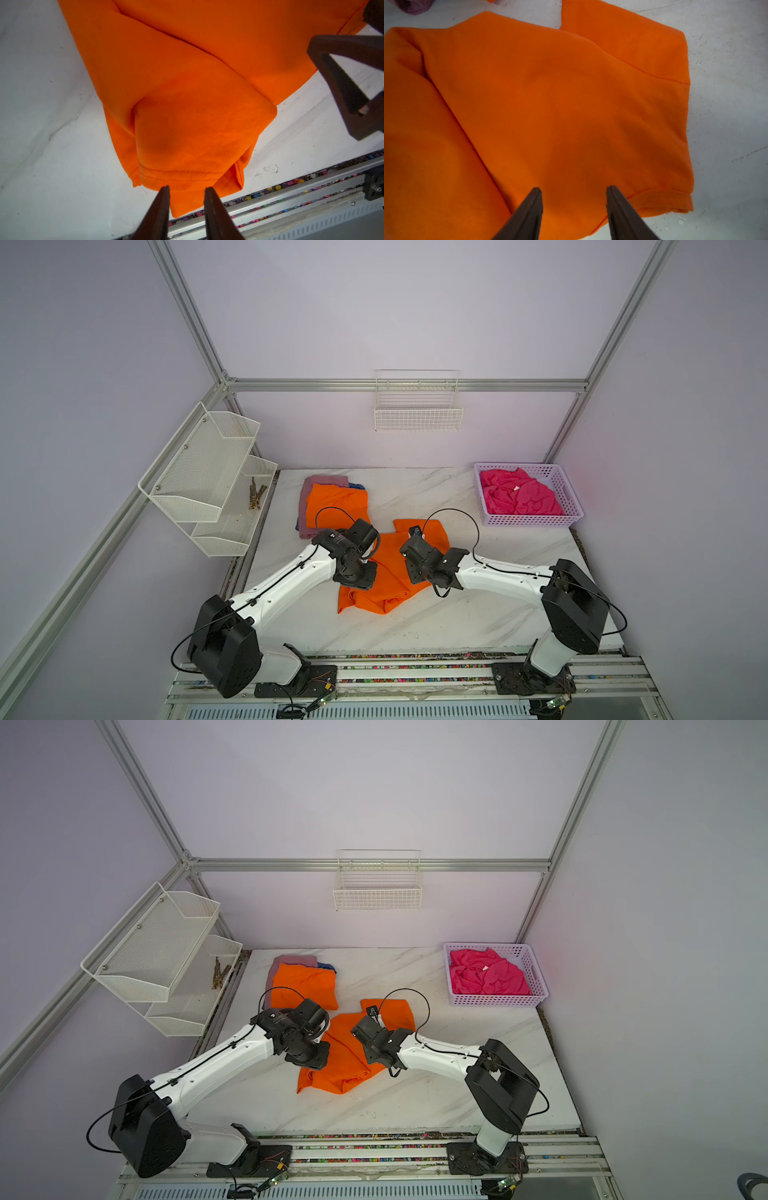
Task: Fold and stack t-shirts
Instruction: Flatten out the T-shirt at the center of the board.
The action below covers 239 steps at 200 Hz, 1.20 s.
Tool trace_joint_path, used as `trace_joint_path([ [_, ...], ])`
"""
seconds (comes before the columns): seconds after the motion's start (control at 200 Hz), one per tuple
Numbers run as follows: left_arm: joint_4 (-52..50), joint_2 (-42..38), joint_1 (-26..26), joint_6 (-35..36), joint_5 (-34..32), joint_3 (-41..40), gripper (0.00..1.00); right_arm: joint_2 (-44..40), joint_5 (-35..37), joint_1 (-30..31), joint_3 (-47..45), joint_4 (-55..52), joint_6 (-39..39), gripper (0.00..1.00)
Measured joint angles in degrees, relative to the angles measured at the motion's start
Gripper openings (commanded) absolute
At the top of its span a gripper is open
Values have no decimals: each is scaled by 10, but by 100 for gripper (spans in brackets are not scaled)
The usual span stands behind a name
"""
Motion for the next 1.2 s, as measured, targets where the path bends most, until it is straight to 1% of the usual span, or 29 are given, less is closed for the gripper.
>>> trace_joint_path([
  [0.19, 46, 8, 0, 2, 19, -23, 37, 1, 5, 0, 0, -5, 0, 55],
  [0.25, 52, 12, 0, 6, 24, -33, 42, 1, 9, -2, 0, -9, 0, 55],
  [0.405, 61, 6, 0, 11, 22, -70, 45, -1, 24, -13, -1, -13, 5, 58],
  [0.49, 67, -13, 0, 10, 14, -103, 48, -16, 35, -27, -10, -13, 8, 58],
  [0.555, 70, -32, -2, 10, 9, -122, 48, -28, 41, -42, -15, -16, 7, 59],
  [0.76, 97, -53, -20, 10, -2, -125, 54, -54, 54, -93, -15, -15, 3, 59],
  [0.9, 125, -51, -37, 10, -4, -140, 53, -41, 36, -111, -12, -13, -2, 58],
  [1.045, 139, -33, -41, 10, -4, -145, 53, -5, -5, -110, -5, -12, -8, 55],
  [1.195, 149, -11, -48, 11, -5, -137, 53, 0, -35, -110, -5, -11, -13, 55],
])
